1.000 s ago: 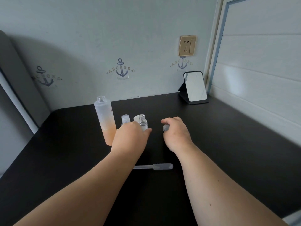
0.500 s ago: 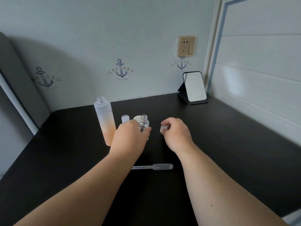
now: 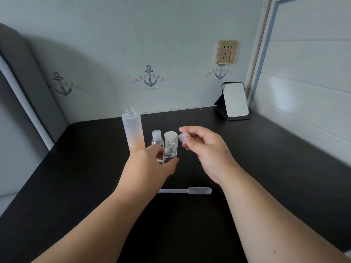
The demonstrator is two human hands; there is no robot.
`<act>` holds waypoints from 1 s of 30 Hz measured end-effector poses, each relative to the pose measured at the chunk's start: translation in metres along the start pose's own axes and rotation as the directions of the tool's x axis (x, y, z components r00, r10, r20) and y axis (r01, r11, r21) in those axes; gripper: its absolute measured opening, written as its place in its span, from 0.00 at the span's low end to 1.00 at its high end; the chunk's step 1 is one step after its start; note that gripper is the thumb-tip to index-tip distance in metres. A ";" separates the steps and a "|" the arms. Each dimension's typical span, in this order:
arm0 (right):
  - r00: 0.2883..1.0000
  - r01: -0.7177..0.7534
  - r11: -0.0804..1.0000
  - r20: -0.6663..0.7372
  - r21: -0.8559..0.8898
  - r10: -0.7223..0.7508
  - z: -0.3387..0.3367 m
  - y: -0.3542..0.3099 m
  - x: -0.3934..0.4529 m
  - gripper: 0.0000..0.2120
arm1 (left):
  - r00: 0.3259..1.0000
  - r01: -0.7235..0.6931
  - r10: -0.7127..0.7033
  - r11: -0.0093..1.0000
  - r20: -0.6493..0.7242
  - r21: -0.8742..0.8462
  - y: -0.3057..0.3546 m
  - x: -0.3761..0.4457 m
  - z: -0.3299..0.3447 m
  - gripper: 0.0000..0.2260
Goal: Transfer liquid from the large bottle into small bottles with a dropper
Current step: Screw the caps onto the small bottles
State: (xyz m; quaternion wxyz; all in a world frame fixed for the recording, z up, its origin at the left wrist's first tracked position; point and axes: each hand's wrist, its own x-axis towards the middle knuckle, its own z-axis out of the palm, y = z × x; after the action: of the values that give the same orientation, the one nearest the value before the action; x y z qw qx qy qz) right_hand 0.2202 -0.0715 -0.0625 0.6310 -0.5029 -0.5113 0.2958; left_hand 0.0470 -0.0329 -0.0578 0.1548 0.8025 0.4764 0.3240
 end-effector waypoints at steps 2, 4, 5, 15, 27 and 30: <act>0.999 0.026 0.998 0.027 -0.048 -0.025 0.002 0.000 -0.002 0.14 | 1.000 -0.018 0.018 1.000 0.000 -0.018 -0.003 -0.002 0.000 0.10; 0.999 0.042 0.997 0.036 -0.068 -0.040 0.004 0.000 -0.003 0.13 | 1.000 -0.028 0.028 0.999 -0.004 -0.029 -0.005 -0.002 0.001 0.10; 0.998 0.049 0.997 0.035 -0.067 -0.047 0.005 0.000 -0.003 0.13 | 0.999 -0.034 0.034 0.999 -0.003 -0.028 -0.006 -0.002 0.001 0.10; 0.988 0.150 0.968 0.062 -0.201 -0.141 0.003 0.002 -0.002 0.14 | 0.992 -0.125 0.126 0.990 0.001 -0.063 -0.005 0.001 0.005 0.07; 0.967 0.253 0.864 0.130 -0.434 -0.218 0.002 0.001 -0.002 0.16 | 0.977 -0.204 0.204 0.979 0.058 0.001 -0.005 0.003 0.006 0.09; 0.948 0.317 0.808 0.128 -0.497 -0.292 0.003 0.001 -0.003 0.15 | 0.976 -0.211 0.211 0.977 0.051 -0.010 -0.007 0.005 0.006 0.08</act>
State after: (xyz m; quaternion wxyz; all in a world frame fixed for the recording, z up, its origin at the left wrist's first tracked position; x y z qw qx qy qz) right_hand 0.2162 -0.0724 -0.0644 0.5020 -0.5569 -0.6593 0.0558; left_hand 0.0482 -0.0252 -0.0645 0.1338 0.8564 0.3835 0.3188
